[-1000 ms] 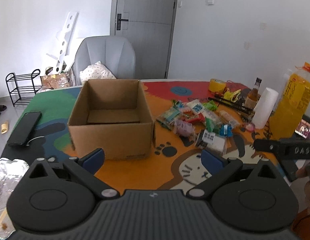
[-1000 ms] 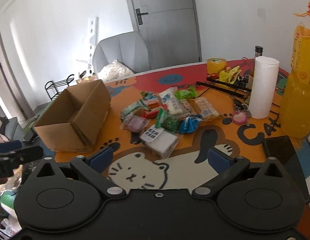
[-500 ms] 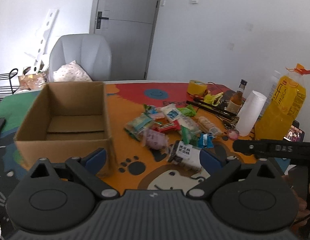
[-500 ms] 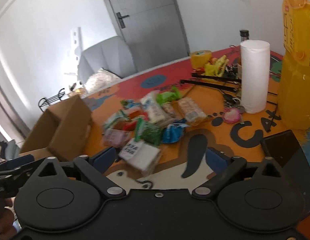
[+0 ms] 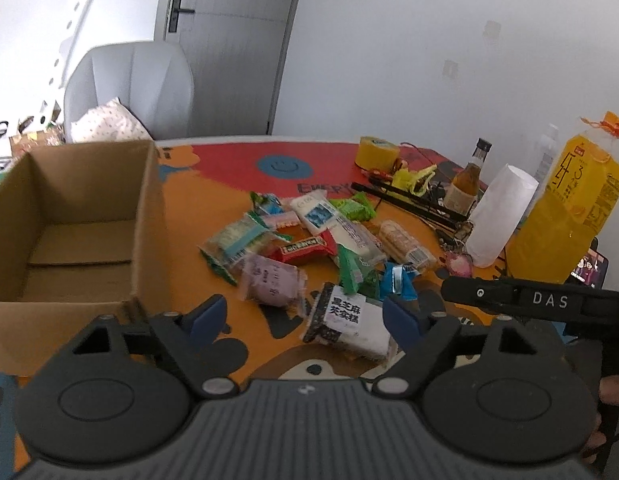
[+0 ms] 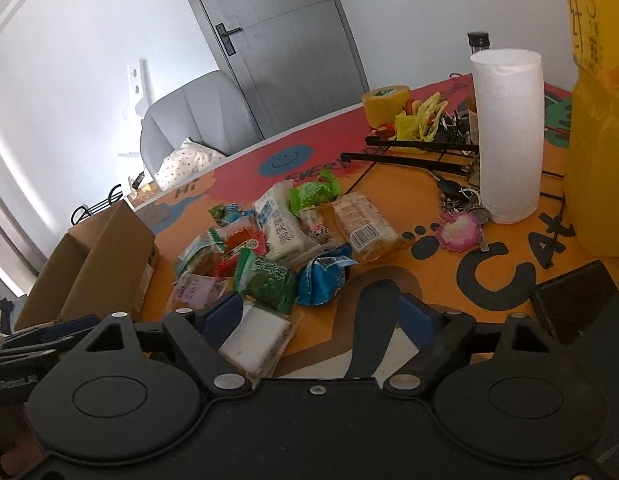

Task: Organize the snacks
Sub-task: 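Reach the left tool to the purple pastry while the right tool reaches the blue chip bag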

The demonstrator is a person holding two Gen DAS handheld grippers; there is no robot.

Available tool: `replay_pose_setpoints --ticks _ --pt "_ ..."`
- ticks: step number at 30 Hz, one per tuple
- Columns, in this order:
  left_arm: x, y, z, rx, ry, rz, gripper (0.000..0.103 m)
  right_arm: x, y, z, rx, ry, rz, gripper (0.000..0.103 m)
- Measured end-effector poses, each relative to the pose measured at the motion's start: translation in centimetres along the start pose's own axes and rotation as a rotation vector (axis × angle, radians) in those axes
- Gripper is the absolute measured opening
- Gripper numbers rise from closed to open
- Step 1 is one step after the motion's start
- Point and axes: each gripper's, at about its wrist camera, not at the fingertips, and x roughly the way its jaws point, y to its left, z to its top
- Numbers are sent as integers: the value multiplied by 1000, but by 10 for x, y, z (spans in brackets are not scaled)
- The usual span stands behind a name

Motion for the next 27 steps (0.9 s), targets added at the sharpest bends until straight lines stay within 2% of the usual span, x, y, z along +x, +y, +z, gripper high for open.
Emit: replay_pose_setpoints --ticks 1,3,8,13,27 --pt "4 0 0 -2 6 -3 79 2 -1 0 2 3 2 78" --pt "14 -2 1 -8 22 -8 70 8 -4 0 10 12 8 72" --pt "34 -7 0 -12 61 -27 61 20 -12 2 27 28 25 64" --pt "49 -7 4 -29 74 -5 60 35 -14 5 34 48 47 59" --pt "87 4 18 -26 63 145 60 72 -16 14 39 79 59 57"
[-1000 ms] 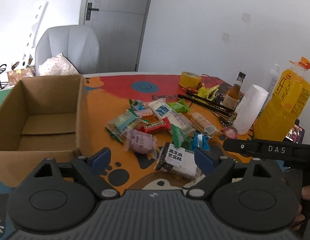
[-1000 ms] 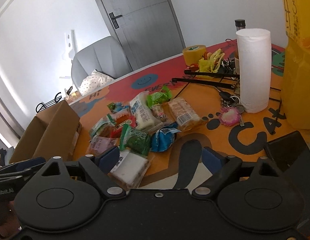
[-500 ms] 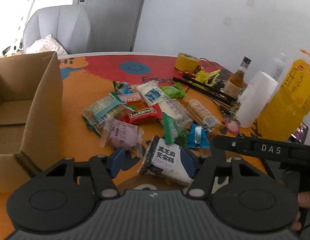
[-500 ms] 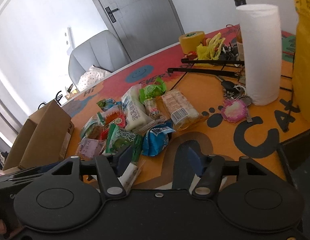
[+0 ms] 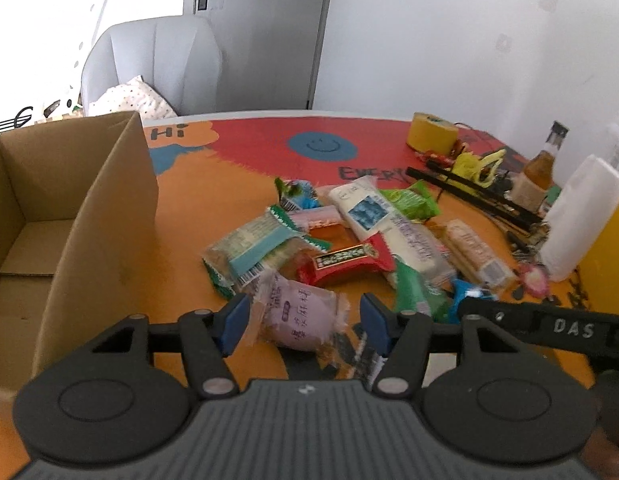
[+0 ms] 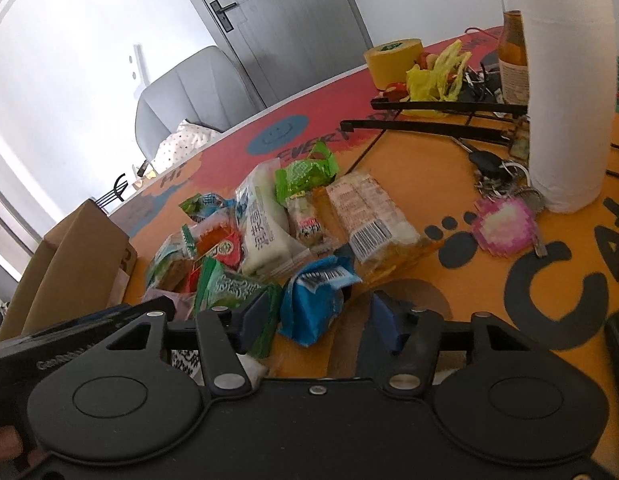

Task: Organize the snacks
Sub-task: 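Reach the left tool to the purple pastry while the right tool reaches the blue chip bag, then close the left tool on the purple pastry while the right tool holds the blue chip bag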

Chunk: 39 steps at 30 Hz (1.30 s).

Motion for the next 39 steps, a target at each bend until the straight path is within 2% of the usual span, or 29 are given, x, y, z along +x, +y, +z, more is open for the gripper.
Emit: replay_pose_setpoints --ticks 5,7,8,11,15,26,28,29,30,33,39 --pt "13 2 1 -4 14 12 60 5 4 2 -30 1 -20 55" --pt "17 2 0 -2 17 16 61 5 9 2 -63 7 -59 48" --pt "18 1 0 3 16 20 61 5 10 3 -74 10 -71 40" --pt "19 -1 -2 17 21 27 58 4 9 1 -57 33 -34 29" --pt "17 -2 -5 7 40 3 42 0 15 -5 -78 35 -34 28" --pt "-5 -3 -5 -2 23 -10 32 -22 25 -6 -89 -3 -21 28" --pt "-12 -3 -3 -3 10 -12 27 -25 27 -6 -91 -7 -17 28" --pt "-15 -2 -3 -6 5 -15 22 -27 29 -5 -93 -10 -15 28" --pt "-18 -2 -2 -8 -1 -18 12 -29 31 -5 -96 -15 -13 28" --pt "-25 0 1 -9 -14 -19 1 -32 35 -4 -104 -30 -10 28" --pt "-31 6 -1 -28 -21 -28 0 -40 39 -7 -115 -47 -10 28"
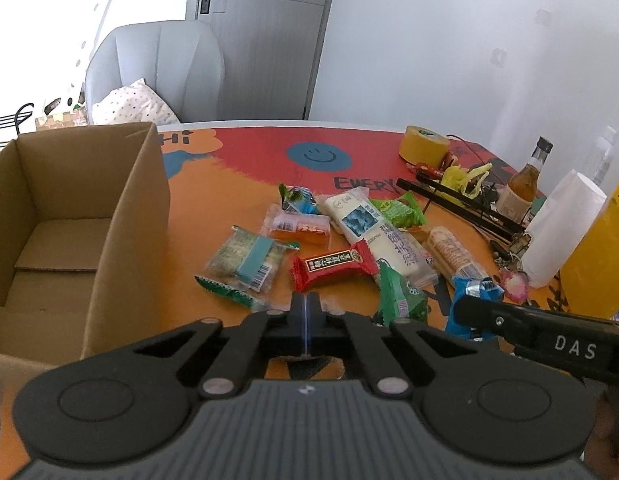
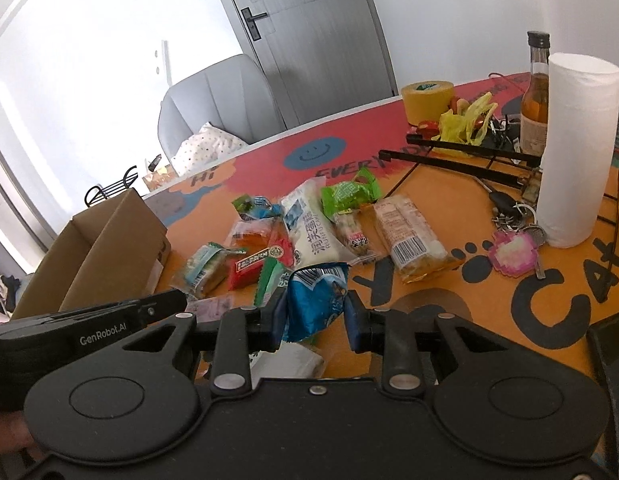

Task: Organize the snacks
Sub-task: 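Close the left tool on the purple pastry while the right tool holds the blue chip bag, then carry the purple pastry and blue chip bag over the box with both tools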

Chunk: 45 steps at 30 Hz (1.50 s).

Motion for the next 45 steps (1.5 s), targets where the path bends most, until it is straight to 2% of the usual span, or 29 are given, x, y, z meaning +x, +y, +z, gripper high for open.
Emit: replay_pose_setpoints --ticks 10,14,16,17,18,19,20,21,22,33,37,38,41,45 --pt "-9 1 0 -17 -13 -23 0 1 -5 -2 17 4 0 28" --pt "-3 -3 1 36 8 -18 0 5 -8 -3 25 12 0 28" --pt "2 -7 -1 65 29 0 6 8 -10 -4 30 20 0 28" --pt "5 -10 -2 78 37 17 13 10 -11 -5 32 25 -1 28" --pt "7 -11 -3 84 44 27 27 11 -13 -5 35 28 -1 29" --pt "9 -12 -3 82 48 28 38 13 -14 -5 38 30 0 29" --pt "11 -12 -4 76 46 26 58 14 -15 -5 41 31 1 28" --pt "11 -12 -5 67 34 29 70 15 -17 -4 43 32 1 28" --pt "11 -12 -5 63 20 32 71 17 -18 -4 44 34 0 28" --pt "39 -8 -11 25 69 93 71 28 -26 -10 50 62 -2 29" --pt "43 -7 -14 33 89 91 57 27 -20 -11 25 54 -8 28" --pt "42 -7 -14 38 91 89 48 26 -20 -10 21 50 -11 28" --pt "39 -2 -10 5 102 73 43 22 -18 -7 20 34 -11 28" --pt "28 -2 -7 8 68 72 42 15 -12 -2 8 15 -5 28"
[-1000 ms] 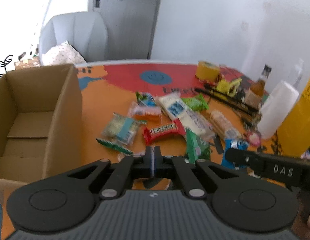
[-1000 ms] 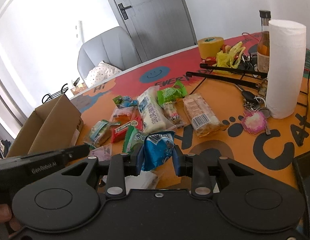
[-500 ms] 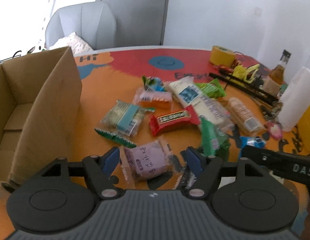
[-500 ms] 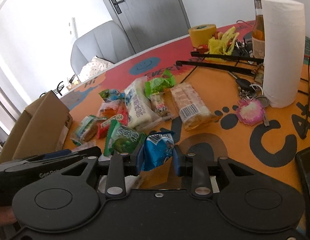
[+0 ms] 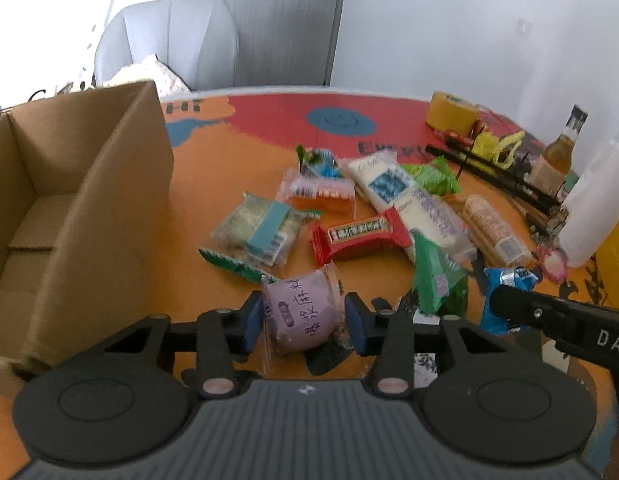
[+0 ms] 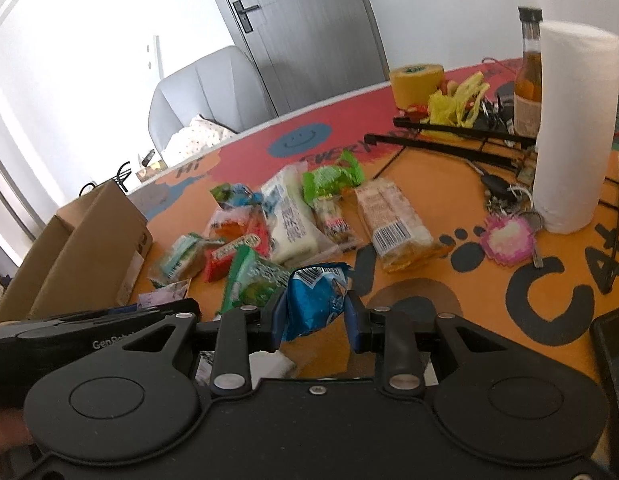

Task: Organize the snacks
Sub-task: 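Carry the purple pastry and blue chip bag over the box with both tools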

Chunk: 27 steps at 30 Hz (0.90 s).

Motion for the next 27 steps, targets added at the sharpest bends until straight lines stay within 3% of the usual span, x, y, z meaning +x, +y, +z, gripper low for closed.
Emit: replay_pose_setpoints --ticks 27 --pt "-91 52 33 -52 -183 -11 42 -9 95 30 -136 -68 120 28"
